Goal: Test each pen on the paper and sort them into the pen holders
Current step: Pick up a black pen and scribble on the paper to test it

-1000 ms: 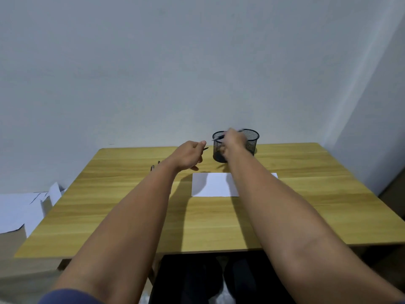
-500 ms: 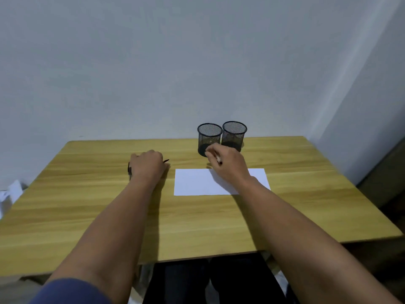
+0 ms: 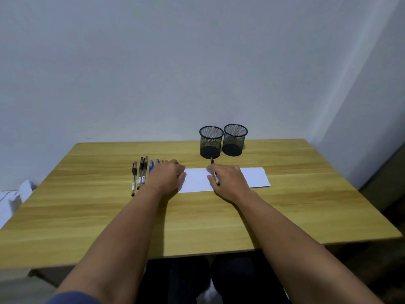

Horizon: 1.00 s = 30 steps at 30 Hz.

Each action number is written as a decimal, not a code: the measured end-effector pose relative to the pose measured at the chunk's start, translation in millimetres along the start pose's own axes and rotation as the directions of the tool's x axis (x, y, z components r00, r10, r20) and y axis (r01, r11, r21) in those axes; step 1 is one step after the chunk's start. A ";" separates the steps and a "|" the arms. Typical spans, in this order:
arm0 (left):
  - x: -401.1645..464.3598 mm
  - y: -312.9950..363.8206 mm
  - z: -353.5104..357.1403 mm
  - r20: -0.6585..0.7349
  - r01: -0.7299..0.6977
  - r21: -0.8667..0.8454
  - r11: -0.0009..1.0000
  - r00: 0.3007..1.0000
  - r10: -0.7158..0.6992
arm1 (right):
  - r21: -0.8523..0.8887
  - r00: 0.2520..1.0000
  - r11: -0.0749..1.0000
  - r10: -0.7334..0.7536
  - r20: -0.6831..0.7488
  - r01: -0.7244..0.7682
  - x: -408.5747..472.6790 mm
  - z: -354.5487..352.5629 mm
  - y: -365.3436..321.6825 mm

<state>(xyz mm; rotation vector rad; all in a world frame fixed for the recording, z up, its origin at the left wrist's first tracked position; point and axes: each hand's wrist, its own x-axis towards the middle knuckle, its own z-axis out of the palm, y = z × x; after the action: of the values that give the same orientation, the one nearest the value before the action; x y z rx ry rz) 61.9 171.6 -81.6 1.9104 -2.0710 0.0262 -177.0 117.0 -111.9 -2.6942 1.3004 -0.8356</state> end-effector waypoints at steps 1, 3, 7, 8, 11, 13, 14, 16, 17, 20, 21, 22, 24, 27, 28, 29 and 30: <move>0.4 -0.7 1.1 0.009 0.004 -0.005 1.000 1.000 -0.004 | -0.004 1.000 1.000 0.005 0.024 -0.005 0.4 0.3 0.9; 2.1 -2.0 2.9 0.031 0.012 -0.013 1.000 0.999 -0.012 | -0.010 0.998 1.000 0.022 0.064 -0.022 2.3 0.6 2.6; 6.2 -0.2 5.3 0.064 0.064 -0.094 0.993 0.996 -0.058 | -0.023 0.986 0.998 0.066 0.153 -0.063 3.6 0.9 3.4; 7.5 0.8 4.9 0.062 0.086 -0.125 0.988 0.995 -0.079 | -0.027 0.982 0.997 0.080 0.169 -0.076 3.6 0.0 3.4; 11.3 2.1 4.4 0.089 0.101 -0.157 0.982 0.992 -0.088 | -0.041 0.984 0.997 0.073 0.161 -0.068 3.7 -4.3 4.3; 12.5 4.4 1.8 0.118 0.102 -0.171 0.980 0.990 -0.082 | -0.024 0.988 0.998 0.059 0.144 -0.056 4.2 -9.0 4.9; 13.0 6.0 0.8 0.129 0.106 -0.188 0.976 0.988 -0.082 | -0.006 0.988 0.998 0.055 0.142 -0.055 4.5 -11.6 5.1; 13.2 9.7 -1.8 0.155 0.131 -0.243 0.961 0.983 -0.095 | 0.042 0.989 0.998 0.047 0.139 -0.053 5.1 -17.5 5.0; 13.4 11.1 -2.9 0.168 0.150 -0.278 0.949 0.980 -0.106 | 0.070 0.990 0.996 0.044 0.133 -0.053 5.5 -20.3 4.2; 14.1 12.4 -5.8 0.199 0.192 -0.363 0.912 0.972 -0.126 | 0.130 0.986 0.987 0.079 0.147 -0.098 6.7 -28.6 1.7; 14.1 12.7 -6.8 0.211 0.203 -0.378 0.904 0.969 -0.129 | 0.142 0.983 0.983 0.091 0.160 -0.114 6.8 -31.1 1.3; 14.1 13.2 -7.8 0.223 0.213 -0.393 0.895 0.966 -0.131 | 0.151 0.980 0.981 0.093 0.175 -0.120 6.9 -33.6 0.8; 14.5 15.6 -9.9 0.237 0.224 -0.436 0.872 0.963 -0.129 | 0.161 0.977 0.980 0.087 0.196 -0.119 7.5 -37.3 -0.4; 14.5 20.2 -13.0 0.238 0.252 -0.519 0.817 0.960 -0.145 | 0.197 0.978 0.971 0.102 0.184 -0.138 9.1 -40.4 -4.3; 14.4 21.0 -13.8 0.236 0.260 -0.542 0.799 0.960 -0.151 | 0.205 0.977 0.968 0.109 0.181 -0.146 9.6 -41.3 -6.0; 14.5 21.6 -14.0 0.237 0.265 -0.557 0.787 0.959 -0.155 | 0.210 0.977 0.966 0.113 0.183 -0.151 9.8 -41.7 -7.3; 14.7 21.8 -13.8 0.242 0.269 -0.563 0.782 0.958 -0.156 | 0.216 0.976 0.964 0.114 0.184 -0.154 10.1 -42.0 -8.0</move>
<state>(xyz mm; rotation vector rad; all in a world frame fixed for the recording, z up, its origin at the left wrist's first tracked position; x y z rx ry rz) 42.9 162.8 -60.5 1.7608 -1.6599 -0.7878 -186.4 122.9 -69.3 -2.4093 1.2480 -0.6780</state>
